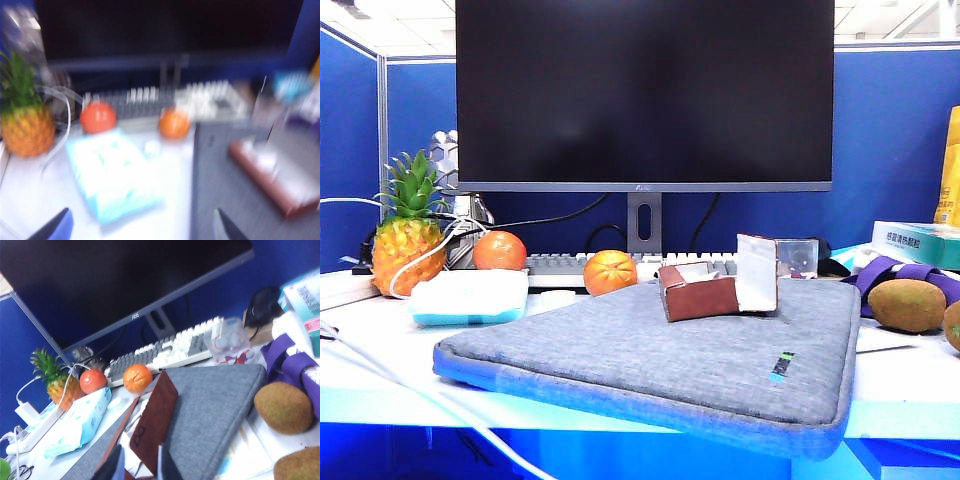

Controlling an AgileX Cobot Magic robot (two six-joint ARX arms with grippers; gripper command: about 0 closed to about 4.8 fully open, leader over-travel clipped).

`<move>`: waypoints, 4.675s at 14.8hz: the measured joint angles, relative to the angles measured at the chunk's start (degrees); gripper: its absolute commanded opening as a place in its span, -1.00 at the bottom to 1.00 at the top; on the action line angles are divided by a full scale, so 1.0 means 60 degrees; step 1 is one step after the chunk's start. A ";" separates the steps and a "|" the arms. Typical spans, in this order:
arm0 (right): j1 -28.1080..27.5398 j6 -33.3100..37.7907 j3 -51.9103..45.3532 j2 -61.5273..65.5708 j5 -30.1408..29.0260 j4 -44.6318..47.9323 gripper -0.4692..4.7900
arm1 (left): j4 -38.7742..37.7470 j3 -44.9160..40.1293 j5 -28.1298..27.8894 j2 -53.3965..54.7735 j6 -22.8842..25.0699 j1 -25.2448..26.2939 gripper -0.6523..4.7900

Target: Close the glasses case.

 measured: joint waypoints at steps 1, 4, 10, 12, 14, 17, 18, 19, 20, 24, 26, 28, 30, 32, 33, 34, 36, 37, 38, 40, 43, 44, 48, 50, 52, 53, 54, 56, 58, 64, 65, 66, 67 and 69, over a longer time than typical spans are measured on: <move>0.0000 -0.0160 0.0189 0.0018 0.0000 -0.0022 -0.44 | -0.0299 0.0568 0.0193 0.0812 0.0255 0.0007 0.61; 0.0000 -0.1071 0.1228 0.0481 0.0750 -0.0324 -0.44 | -0.0645 0.2142 0.1410 0.3027 0.0546 0.0007 0.61; 0.0000 -0.2058 0.4612 0.6892 -0.0474 -0.0776 -0.46 | -0.1450 0.4353 0.2135 0.5708 0.1188 0.0040 0.61; 0.0004 -0.2514 0.6539 0.9526 -0.1231 -0.1162 -0.46 | -0.1402 0.4357 0.2146 0.6043 0.1188 0.0058 0.61; 0.0000 -0.3005 0.8255 1.1788 -0.2127 -0.2328 -0.46 | -0.1552 0.4357 0.2160 0.6277 0.1188 0.0153 0.61; 0.0197 -0.3894 0.9581 1.3755 -0.2947 -0.4018 -0.46 | -0.1545 0.4357 0.3486 0.6801 0.1198 0.0506 0.61; 0.0299 -0.4124 0.9752 1.4273 -0.3049 -0.4339 -0.46 | -0.1198 0.4357 0.4714 0.7227 0.1191 0.0823 0.61; 0.0372 -0.4160 0.9752 1.4433 -0.3136 -0.4437 -0.46 | -0.0933 0.4357 0.5202 0.7468 0.1184 0.0980 0.61; 0.0539 -0.4175 0.9752 1.4553 -0.3173 -0.4444 -0.46 | -0.0528 0.4357 0.5719 0.7788 0.1140 0.1147 0.61; 0.1392 -0.4197 0.9763 1.4739 -0.2907 -0.4131 -0.46 | 0.0098 0.4360 0.5410 0.8623 0.0747 0.1180 0.61; 0.1767 -0.4197 0.9781 1.4852 -0.2514 -0.3912 -0.46 | 0.0080 0.4360 0.5308 0.8732 0.0743 0.1180 0.61; 0.1974 -0.4200 0.9788 1.4954 -0.2404 -0.3697 -0.46 | 0.0069 0.4360 0.5224 0.8732 0.0743 0.1180 0.61; 0.2004 -0.4197 0.9799 1.5045 -0.1610 -0.3592 -0.46 | -0.0098 0.4360 0.5209 0.8735 0.0747 0.1180 0.61; 0.1971 -0.4197 0.9806 1.5045 -0.1443 -0.3337 -0.46 | -0.0306 0.4360 0.5213 0.8735 0.0750 0.1180 0.61; 0.1974 -0.4200 0.9810 1.5045 -0.1443 -0.3173 -0.46 | -0.0372 0.4360 0.5213 0.8735 0.0750 0.1180 0.61; 0.1978 -0.4204 0.9814 1.5045 -0.1286 -0.3126 -0.46 | -0.0408 0.4360 0.5213 0.8735 0.0750 0.1180 0.61; 0.1982 -0.4295 0.9814 1.5187 -0.0725 -0.3107 -0.46 | -0.0408 0.4360 0.5209 0.8735 0.0750 0.1180 0.61; 0.1978 -0.4302 0.9810 1.5314 -0.0688 -0.3053 -0.46 | -0.0419 0.4360 0.5213 0.8735 0.0750 0.1180 0.61; 0.1978 -0.4302 0.9810 1.5406 -0.0707 -0.2983 -0.46 | -0.0459 0.4360 0.5213 0.8735 0.0750 0.1180 0.61; 0.2033 -0.4299 0.9832 1.5573 -0.0809 -0.2801 -0.46 | -0.0481 0.4360 0.5209 0.8739 0.0747 0.1180 0.61; 0.2087 -0.3898 0.9836 1.5901 -0.2018 -0.2670 -0.46 | -0.0481 0.4360 0.5209 0.8739 0.0747 0.1180 0.61; 0.2120 -0.3501 0.9832 1.5996 -0.2790 -0.2419 -0.46 | -0.0481 0.4360 0.5213 0.8739 0.0747 0.1180 0.61; 0.2167 -0.1056 0.9854 1.6021 -0.5468 0.0171 -0.46 | -0.0481 0.4360 0.5213 0.8739 0.0747 0.1180 0.61; 0.2146 -0.0849 0.9850 1.6021 -0.5439 0.0310 -0.46 | -0.0506 0.4360 0.5213 0.8739 0.0747 0.1180 0.61; 0.1880 -0.1253 1.0007 1.6021 -0.5013 0.0124 -0.46 | -0.0823 0.4360 0.5217 0.8739 0.0747 0.1180 0.61; 0.1636 -0.1796 1.0455 1.5985 -0.3865 -0.0546 -0.46 | -0.0984 0.4360 0.5217 0.8739 0.0747 0.1180 0.61; 0.1581 -0.2320 1.0721 1.5883 -0.2918 -0.1206 -0.46 | -0.1056 0.4360 0.5213 0.8739 0.0747 0.1180 0.61; 0.1854 -0.3778 1.1183 1.5799 -0.1268 -0.2761 -0.46 | -0.1129 0.4360 0.5209 0.8739 0.0747 0.1177 0.61; 0.2273 -0.4696 1.1154 1.5839 -0.0098 -0.3891 -0.46 | -0.1122 0.4360 0.5045 0.8739 0.0747 0.1180 0.61; 0.2958 -0.5442 1.1107 1.6065 0.0499 -0.4368 -0.46 | -0.0787 0.4360 0.4710 0.8735 0.0750 0.1180 0.61; 0.3140 -0.5431 1.1111 1.6112 0.0452 -0.4284 -0.46 | -0.0670 0.4360 0.4710 0.8735 0.0750 0.1180 0.61; 0.3330 -0.5359 1.1114 1.6189 0.0313 -0.4193 -0.46 | -0.0568 0.4360 0.4710 0.8735 0.0750 0.1180 0.61; 0.3617 -0.5322 1.1114 1.6287 0.0259 -0.4116 -0.46 | -0.0525 0.4360 0.4707 0.8739 0.0750 0.1180 0.61; 0.4477 -0.5297 1.1118 1.6568 0.0266 -0.3665 -0.46 | -0.0466 0.4360 0.4710 0.8739 0.0750 0.1180 0.61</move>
